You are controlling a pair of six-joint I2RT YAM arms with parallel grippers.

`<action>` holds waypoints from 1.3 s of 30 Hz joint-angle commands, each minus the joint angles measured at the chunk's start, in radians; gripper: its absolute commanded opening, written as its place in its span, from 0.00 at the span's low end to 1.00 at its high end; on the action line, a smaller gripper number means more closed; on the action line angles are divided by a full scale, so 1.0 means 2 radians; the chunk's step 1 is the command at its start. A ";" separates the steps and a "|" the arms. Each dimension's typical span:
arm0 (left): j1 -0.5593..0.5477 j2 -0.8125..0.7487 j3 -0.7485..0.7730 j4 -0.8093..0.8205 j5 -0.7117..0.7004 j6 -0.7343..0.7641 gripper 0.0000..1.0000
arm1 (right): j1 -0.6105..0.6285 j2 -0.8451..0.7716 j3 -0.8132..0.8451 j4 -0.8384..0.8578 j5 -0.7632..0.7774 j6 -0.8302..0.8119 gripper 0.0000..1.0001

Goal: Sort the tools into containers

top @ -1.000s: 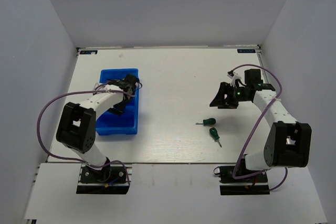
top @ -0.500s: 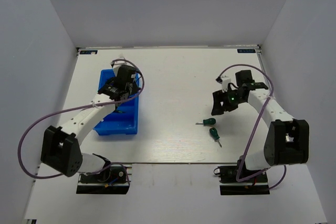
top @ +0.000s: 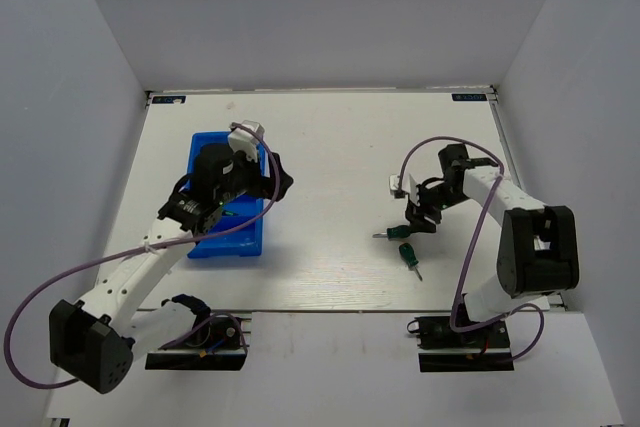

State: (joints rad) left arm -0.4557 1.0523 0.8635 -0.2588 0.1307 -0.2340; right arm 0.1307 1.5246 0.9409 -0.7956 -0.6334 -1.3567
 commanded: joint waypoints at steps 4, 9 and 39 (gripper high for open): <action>-0.001 -0.030 -0.004 -0.003 0.047 0.022 1.00 | 0.004 0.019 0.015 -0.008 -0.016 -0.102 0.63; -0.001 -0.041 0.012 -0.025 0.034 0.022 1.00 | 0.010 0.041 0.020 -0.037 -0.015 -0.119 0.63; -0.001 -0.146 0.019 0.193 0.222 -0.066 1.00 | 0.163 0.060 0.211 -0.075 0.006 0.047 0.00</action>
State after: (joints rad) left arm -0.4557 0.7803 0.9150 -0.0971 0.4427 -0.2882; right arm 0.3847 1.6375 1.1633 -0.8696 -0.5121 -1.3968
